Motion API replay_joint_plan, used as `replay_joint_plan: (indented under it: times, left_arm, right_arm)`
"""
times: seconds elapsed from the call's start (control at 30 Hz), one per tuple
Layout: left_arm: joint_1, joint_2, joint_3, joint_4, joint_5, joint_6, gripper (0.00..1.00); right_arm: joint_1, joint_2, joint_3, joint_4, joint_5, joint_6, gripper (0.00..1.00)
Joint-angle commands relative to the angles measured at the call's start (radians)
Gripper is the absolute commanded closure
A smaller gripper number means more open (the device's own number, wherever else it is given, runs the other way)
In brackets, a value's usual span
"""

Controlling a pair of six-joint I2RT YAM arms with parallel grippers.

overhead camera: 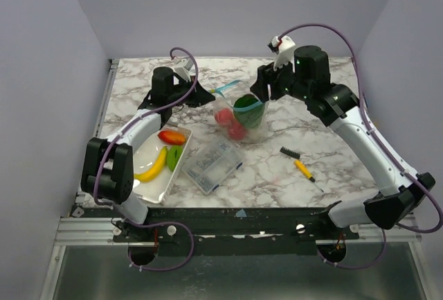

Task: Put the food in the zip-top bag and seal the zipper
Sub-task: Zip the zipper food storage bag at the center of the board.

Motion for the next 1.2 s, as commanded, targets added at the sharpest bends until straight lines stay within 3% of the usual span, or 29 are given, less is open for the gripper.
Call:
replay_joint_plan:
  times: [0.0, 0.27, 0.5, 0.7, 1.17]
  left_arm:
    - [-0.018, -0.063, 0.044, -0.033, 0.081, -0.007, 1.00]
    - [-0.021, -0.112, 0.002, 0.034, 0.136, -0.045, 1.00]
    - [-0.022, -0.129, -0.034, 0.078, 0.212, 0.023, 1.00]
    - [-0.023, -0.130, -0.054, 0.157, 0.266, 0.036, 1.00]
    - [-0.023, -0.139, -0.063, 0.172, 0.289, 0.046, 1.00]
  right_arm:
    - [0.007, 0.061, 0.133, -0.062, -0.267, -0.042, 0.36]
    - [0.013, 0.254, 0.236, 0.023, -0.520, -0.177, 0.36]
    - [0.014, 0.428, 0.380, -0.020, -0.600, -0.297, 0.49]
    - [0.014, 0.471, 0.390, -0.048, -0.631, -0.422, 0.62]
    - [0.015, 0.511, 0.386, -0.024, -0.727, -0.423, 0.66]
